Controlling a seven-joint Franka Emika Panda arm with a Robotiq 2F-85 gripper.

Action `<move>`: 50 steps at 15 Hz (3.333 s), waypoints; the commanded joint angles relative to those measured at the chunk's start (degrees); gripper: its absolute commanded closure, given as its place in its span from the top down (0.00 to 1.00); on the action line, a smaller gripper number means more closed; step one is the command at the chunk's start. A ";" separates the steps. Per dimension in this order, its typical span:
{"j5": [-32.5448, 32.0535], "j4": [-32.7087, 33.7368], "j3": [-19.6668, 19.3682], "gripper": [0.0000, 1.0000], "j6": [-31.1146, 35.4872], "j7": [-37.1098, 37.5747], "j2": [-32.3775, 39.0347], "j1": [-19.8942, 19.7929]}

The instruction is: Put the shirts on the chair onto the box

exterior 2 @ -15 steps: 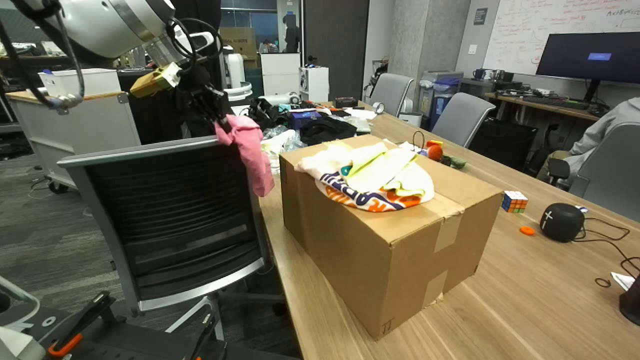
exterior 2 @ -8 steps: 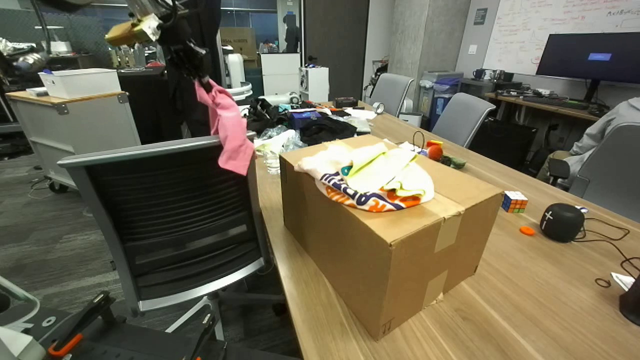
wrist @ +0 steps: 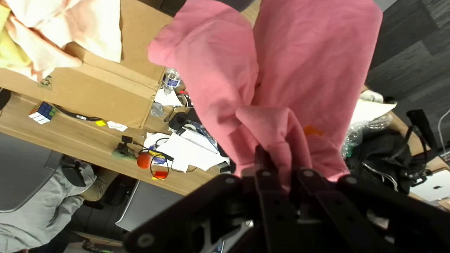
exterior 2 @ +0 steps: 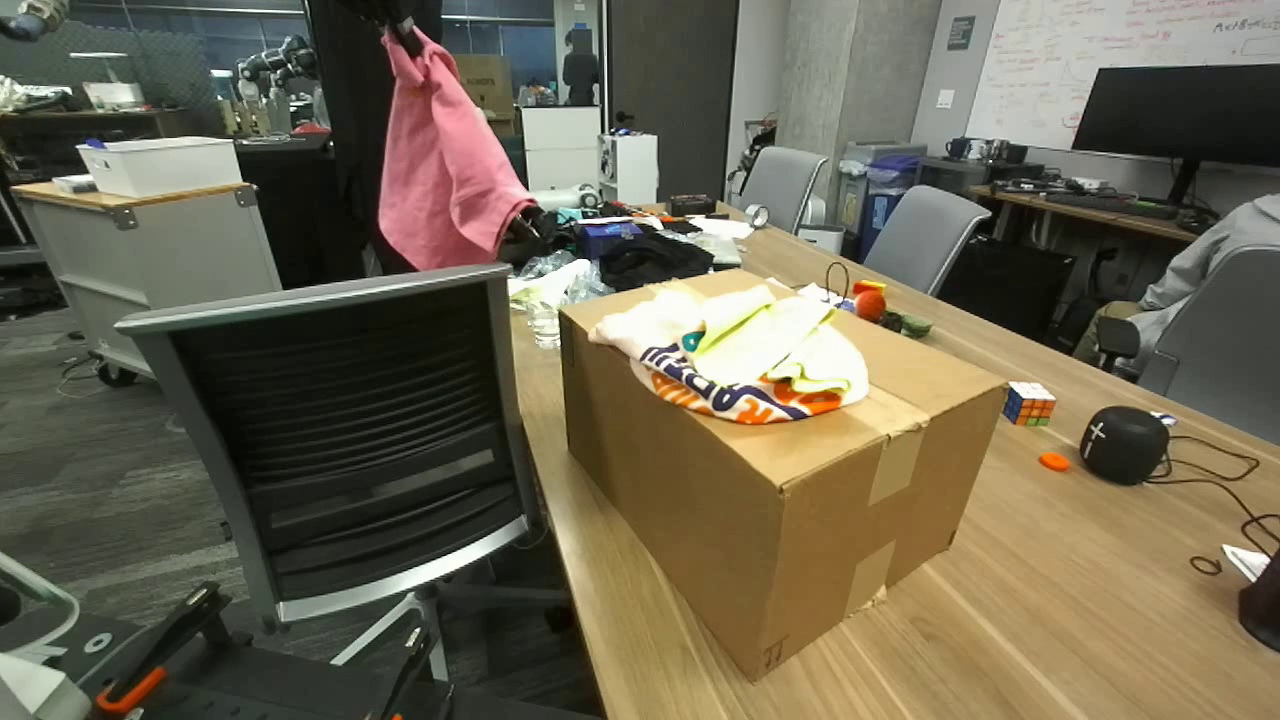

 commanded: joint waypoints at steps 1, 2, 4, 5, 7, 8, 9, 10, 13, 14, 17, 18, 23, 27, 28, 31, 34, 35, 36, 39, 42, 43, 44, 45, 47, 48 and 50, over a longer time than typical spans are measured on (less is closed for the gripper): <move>-0.91 3.42 0.56 0.02 -1.23 1.31 0.49 -1.48; -1.25 3.80 0.48 0.02 -1.49 1.58 0.68 -1.89; -1.77 4.21 0.11 0.02 -1.93 2.67 0.83 -2.84; -2.25 4.56 -0.08 0.02 -2.34 3.65 0.91 -3.44; -3.54 4.98 -0.65 0.02 -2.86 6.04 0.74 -4.86; -4.47 5.24 -1.00 0.02 -2.95 7.48 0.62 -5.64; -5.52 5.41 -1.39 0.02 -2.98 9.04 0.47 -6.48; -6.90 5.59 -1.74 0.02 -2.99 10.72 0.32 -7.28; -11.62 6.23 -2.74 0.02 -3.06 15.66 0.03 -9.49; -13.35 6.38 -2.99 0.02 -3.19 17.32 -0.05 -10.04; -19.64 6.67 -3.77 0.02 -4.34 22.84 -0.12 -11.41; -21.47 7.03 -4.03 0.02 -5.29 24.68 0.08 -11.64; -24.85 6.72 -6.00 0.48 -9.42 29.70 -0.11 -11.20; -22.87 5.25 -6.86 0.79 -10.20 27.11 -0.61 -10.13; -20.62 4.02 -7.11 0.86 -10.05 24.50 -1.22 -9.33; -13.18 -1.22 -6.91 1.00 -9.61 16.74 -4.04 -6.86; -4.71 -6.53 -6.47 1.00 -9.88 9.47 -8.28 -4.65; -1.84 -8.76 -6.41 1.00 -10.06 6.74 -10.46 -4.01; 1.09 -10.24 -6.46 1.00 -10.67 3.83 -12.24 -3.38; 9.69 -15.44 -6.86 1.00 -13.77 -5.47 -19.39 -1.72; 17.15 -20.01 -7.38 1.00 -18.46 -15.09 -27.17 -0.74; 19.43 -21.16 -7.35 1.00 -20.29 -17.95 -29.83 -0.52; 21.26 -22.43 -7.51 1.00 -21.84 -20.78 -32.15 -0.18; 22.97 -23.30 -7.70 1.00 -23.56 -23.43 -34.14 0.19; 26.06 -25.23 -7.79 1.00 -25.25 -27.95 -37.53 1.15; 27.81 -25.99 -8.00 1.00 -25.93 -29.94 -38.59 1.74; 26.85 -24.55 -5.95 1.00 -25.90 -28.03 -36.55 -0.98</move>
